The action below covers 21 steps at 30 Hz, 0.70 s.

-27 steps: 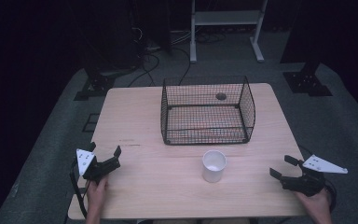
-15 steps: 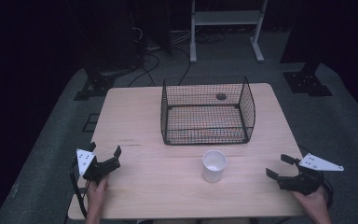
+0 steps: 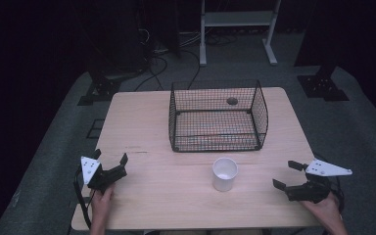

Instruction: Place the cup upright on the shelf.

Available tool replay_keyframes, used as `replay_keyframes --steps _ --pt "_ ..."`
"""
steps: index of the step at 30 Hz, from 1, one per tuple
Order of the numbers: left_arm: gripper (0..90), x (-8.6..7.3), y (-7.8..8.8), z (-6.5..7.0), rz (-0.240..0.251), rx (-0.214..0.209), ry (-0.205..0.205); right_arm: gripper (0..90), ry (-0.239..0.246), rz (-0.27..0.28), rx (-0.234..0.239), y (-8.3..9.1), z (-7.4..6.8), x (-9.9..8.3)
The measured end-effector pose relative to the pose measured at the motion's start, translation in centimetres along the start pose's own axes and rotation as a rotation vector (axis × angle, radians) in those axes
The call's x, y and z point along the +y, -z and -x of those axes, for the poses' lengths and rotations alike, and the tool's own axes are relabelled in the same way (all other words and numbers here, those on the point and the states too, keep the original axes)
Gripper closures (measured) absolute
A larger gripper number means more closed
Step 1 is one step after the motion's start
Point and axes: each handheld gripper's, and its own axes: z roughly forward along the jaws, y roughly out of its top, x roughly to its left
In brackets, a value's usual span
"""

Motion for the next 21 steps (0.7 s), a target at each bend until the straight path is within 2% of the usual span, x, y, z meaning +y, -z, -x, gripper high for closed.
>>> replay_keyframes --steps 2,12,21 --pt "0.0 0.0 0.0 0.0 0.0 -0.001 -0.001 4.8 0.012 0.003 0.019 -0.1 -0.2 0.3" --pt "0.0 0.0 0.0 0.0 0.001 -0.002 0.001 3.2 0.044 -0.021 0.047 -1.0 -0.9 1.1" --pt "0.0 0.0 0.0 0.0 0.002 -0.002 0.001 2.6 0.063 -0.015 0.079 -1.4 -1.5 2.0"
